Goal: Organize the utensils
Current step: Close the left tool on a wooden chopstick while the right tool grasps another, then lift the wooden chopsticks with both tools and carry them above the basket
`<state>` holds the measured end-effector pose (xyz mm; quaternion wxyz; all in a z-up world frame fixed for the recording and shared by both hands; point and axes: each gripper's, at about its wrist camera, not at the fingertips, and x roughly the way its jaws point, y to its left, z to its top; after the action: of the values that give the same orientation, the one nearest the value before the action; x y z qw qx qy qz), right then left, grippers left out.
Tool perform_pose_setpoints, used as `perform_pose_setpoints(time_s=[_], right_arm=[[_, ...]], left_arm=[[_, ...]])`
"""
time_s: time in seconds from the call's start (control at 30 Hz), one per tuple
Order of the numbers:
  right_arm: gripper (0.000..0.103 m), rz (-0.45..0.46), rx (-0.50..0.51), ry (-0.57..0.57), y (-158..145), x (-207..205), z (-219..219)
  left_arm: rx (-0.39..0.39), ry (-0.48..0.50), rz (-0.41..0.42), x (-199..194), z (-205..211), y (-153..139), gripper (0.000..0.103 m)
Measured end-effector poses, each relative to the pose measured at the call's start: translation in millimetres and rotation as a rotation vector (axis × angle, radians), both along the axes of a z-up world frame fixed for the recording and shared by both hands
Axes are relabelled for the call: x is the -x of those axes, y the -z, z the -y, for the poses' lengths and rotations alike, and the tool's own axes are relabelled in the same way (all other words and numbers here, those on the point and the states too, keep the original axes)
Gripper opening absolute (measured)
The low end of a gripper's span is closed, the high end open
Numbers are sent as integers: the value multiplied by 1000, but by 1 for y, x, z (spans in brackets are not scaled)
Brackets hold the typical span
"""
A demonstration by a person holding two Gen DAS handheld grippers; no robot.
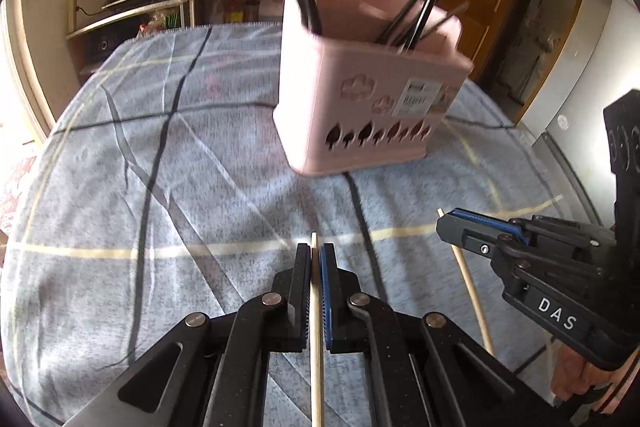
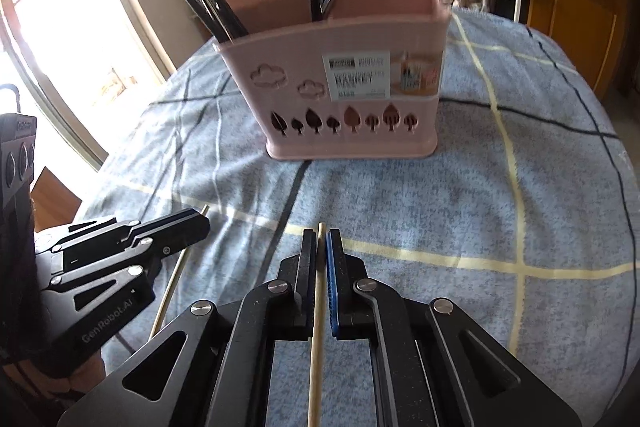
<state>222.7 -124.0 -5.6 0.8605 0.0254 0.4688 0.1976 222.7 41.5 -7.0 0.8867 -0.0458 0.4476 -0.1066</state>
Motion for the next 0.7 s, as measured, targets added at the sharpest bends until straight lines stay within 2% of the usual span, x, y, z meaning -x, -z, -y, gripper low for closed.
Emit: perform_pose_setpoints(time_s=[0.4, 0.7], right_arm=[[5, 162, -50, 13, -72, 16, 16], [5, 278, -68, 13, -118, 34, 27]], left_arm=[[35, 29, 165, 23, 5, -89, 4], [24, 57, 260, 40, 14, -139, 4]])
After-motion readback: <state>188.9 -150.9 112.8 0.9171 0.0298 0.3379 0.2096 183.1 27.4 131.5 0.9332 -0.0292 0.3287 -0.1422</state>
